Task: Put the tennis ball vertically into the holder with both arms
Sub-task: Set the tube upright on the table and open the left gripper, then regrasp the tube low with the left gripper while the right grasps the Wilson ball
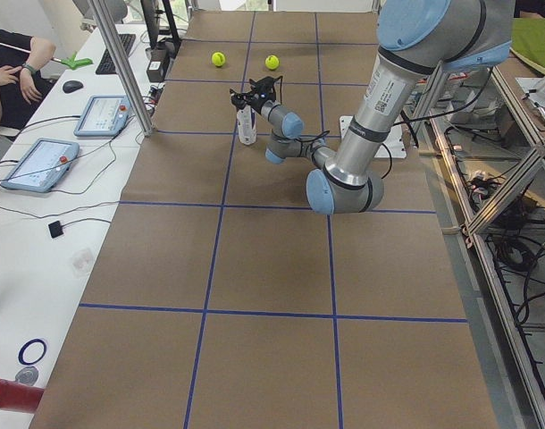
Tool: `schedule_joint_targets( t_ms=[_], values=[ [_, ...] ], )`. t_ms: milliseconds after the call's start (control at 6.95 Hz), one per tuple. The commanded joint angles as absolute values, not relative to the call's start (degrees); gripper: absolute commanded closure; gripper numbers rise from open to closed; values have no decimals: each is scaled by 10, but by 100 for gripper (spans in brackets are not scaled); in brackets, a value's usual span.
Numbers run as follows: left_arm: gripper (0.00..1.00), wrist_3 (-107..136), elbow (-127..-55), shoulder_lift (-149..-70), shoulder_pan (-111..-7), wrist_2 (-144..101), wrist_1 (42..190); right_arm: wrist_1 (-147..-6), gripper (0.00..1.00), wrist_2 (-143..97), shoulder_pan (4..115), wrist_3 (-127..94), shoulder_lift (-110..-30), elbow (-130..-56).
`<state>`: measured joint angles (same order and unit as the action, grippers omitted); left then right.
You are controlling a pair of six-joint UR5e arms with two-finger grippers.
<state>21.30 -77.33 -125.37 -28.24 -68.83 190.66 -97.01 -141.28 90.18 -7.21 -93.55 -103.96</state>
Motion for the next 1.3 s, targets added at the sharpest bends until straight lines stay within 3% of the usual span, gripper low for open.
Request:
schedule_joint_targets(
  t_ms=[0,144,432,720,1152],
  values=[
    [1,226,-974,-1112,-289,-689,1706,-970,0,-1411,902,-78,-926,-1050],
    [1,282,-1007,-1048,-288,-690,1671,-976,0,-1406,902,-79,-905,-1048],
    [1,410,-1009,-1004,-274,-704,1616,-975,0,-1405,901,-83,-909,-1042],
    [1,474,-1005,-1008,-251,-743,1508,-970,0,-1406,894,-93,-916,-1035],
    [1,470,-967,-1050,-203,-742,1507,-970,0,-1405,840,-148,-881,-1039]
  ],
)
